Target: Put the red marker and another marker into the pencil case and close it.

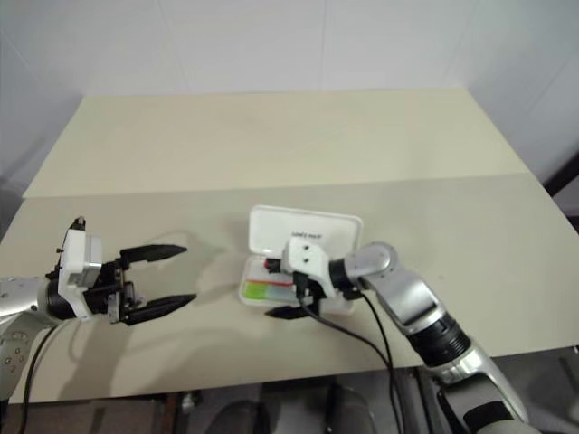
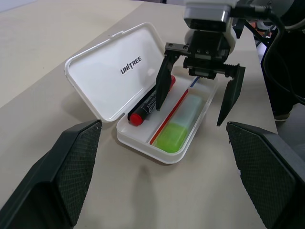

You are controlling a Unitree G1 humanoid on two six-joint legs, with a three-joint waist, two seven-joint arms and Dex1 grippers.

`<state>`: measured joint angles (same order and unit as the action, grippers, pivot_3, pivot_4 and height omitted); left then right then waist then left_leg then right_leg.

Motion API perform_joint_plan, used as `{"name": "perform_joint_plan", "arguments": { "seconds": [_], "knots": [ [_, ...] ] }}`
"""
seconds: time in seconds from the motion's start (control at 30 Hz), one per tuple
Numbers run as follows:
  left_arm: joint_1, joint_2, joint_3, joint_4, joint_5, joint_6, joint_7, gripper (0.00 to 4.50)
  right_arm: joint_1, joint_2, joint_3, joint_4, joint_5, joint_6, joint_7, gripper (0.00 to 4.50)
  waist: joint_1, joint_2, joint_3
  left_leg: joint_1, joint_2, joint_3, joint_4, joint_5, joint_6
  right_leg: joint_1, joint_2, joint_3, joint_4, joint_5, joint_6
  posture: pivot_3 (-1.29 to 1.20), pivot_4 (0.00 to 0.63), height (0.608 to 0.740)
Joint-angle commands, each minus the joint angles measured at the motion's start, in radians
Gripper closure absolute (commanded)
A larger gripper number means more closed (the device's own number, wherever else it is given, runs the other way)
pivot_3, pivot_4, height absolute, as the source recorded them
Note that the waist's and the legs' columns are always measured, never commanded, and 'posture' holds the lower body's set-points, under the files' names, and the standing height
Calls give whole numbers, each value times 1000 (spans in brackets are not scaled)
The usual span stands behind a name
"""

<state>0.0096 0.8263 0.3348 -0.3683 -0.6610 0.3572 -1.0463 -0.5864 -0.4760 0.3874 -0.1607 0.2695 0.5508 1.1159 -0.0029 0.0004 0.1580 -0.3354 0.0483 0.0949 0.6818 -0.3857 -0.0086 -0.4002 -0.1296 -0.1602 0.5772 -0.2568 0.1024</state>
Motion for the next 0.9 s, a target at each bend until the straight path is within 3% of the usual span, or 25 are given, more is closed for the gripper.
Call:
{"name": "perform_joint_plan", "arguments": {
  "seconds": [0.03,0.17,0.4,0.57,0.67,0.8,0.9],
  "knots": [
    [17,-16,19,-28,14,-24,24,0,-14,17,-139,-97,190,9,68,53,0,0,0,0,0,0,0,0,0,0,0,0,0,0,0,0,150,740],
    [82,-88,50,-83,64,-36,160,0,13,-43,-271,-133,390,32,204,53,2,0,0,0,0,-1,0,-1,1,0,0,0,0,0,0,0,150,740],
    [265,-308,68,-268,158,-43,455,0,-114,-72,-416,-75,572,129,178,53,-2,-1,0,1,0,-1,0,-2,2,0,-1,1,0,0,0,0,150,740],
    [372,-462,75,-354,300,-30,693,0,-201,-104,-438,63,492,4,245,53,6,-5,-3,1,0,0,1,-2,2,0,-1,1,0,0,0,0,150,740],
    [417,-569,27,-420,406,-24,848,0,-211,-168,-392,196,371,-159,391,53,15,-8,-4,1,0,-2,2,-2,3,2,-1,1,-1,0,0,0,150,740],
    [445,-751,-11,-466,453,33,1027,0,-235,-167,-356,321,296,-265,459,53,8,-8,-5,1,-1,-1,3,-4,6,2,-4,1,-2,0,0,0,150,740],
    [440,-832,-35,-497,477,83,1114,0,-255,-149,-343,361,285,-287,471,53,4,-7,-4,1,0,0,3,-4,6,2,-2,-1,-1,0,0,0,150,740]
  ]
}}
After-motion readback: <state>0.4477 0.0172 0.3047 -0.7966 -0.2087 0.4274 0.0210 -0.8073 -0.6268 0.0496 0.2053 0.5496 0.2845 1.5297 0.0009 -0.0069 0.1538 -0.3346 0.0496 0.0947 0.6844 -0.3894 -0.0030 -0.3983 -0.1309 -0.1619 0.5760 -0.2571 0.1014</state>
